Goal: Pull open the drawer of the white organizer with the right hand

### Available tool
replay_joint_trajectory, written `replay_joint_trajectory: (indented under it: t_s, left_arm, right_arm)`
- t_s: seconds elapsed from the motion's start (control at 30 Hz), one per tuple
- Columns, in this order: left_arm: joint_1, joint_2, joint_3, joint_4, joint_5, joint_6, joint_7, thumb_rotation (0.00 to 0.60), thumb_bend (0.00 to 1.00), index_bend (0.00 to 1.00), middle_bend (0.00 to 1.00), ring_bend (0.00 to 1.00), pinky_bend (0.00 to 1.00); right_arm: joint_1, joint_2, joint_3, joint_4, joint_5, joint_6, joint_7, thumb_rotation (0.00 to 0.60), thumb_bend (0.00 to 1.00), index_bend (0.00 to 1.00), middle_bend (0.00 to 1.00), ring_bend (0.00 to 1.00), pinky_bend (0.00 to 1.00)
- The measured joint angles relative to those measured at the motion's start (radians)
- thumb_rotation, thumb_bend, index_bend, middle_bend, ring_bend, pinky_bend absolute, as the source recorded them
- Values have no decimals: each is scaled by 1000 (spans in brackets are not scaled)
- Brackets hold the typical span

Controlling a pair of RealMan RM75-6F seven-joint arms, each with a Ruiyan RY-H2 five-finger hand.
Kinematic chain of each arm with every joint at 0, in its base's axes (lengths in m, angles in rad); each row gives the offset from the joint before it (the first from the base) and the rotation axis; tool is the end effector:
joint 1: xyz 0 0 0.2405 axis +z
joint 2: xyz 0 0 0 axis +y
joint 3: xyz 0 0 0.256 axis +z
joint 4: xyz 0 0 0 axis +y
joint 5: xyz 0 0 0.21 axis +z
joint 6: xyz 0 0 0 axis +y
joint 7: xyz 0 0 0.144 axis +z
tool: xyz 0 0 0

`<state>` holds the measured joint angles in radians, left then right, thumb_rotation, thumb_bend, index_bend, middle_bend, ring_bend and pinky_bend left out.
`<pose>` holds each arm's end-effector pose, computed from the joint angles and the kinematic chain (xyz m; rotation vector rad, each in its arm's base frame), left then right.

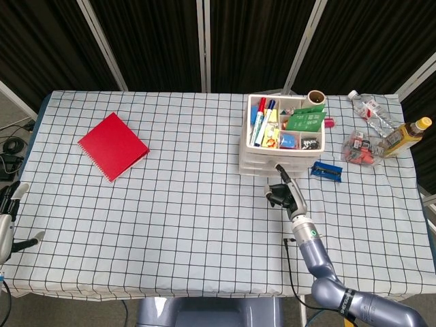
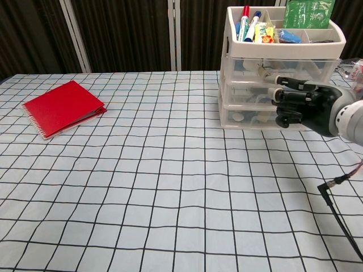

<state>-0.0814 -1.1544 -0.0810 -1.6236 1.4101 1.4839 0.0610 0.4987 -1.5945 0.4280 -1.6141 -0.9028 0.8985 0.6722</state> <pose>-0.3157 0.1855 0.1554 -1.2964 -0.9157 -0.8683 -0.1711 -0.3277 -0.0053 0.6542 -2.2457 1.5745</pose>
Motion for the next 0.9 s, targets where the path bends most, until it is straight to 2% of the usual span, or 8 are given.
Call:
replay_joint_trajectory:
  t_s: [0.27,0.63,0.9]
  left_arm:
    - [-1,-1,2,-2,-1,-4,5,600,1,0,0,0,0]
    - [-4,-3,7,-4,4,-11,15,600,1,0,0,0,0]
    - [-5,-4,9,-5,5,-12,19,600,1,0,0,0,0]
  right_arm:
    - [2,-12,13,18,-3,-24,21,600,486,212,951,960,795]
    - [6,-18,42,36,11,-59,50,600,486,225,951,960,795]
    - [-4,-3,44,7,-5,-97,77,600,486,266,951,959,794]
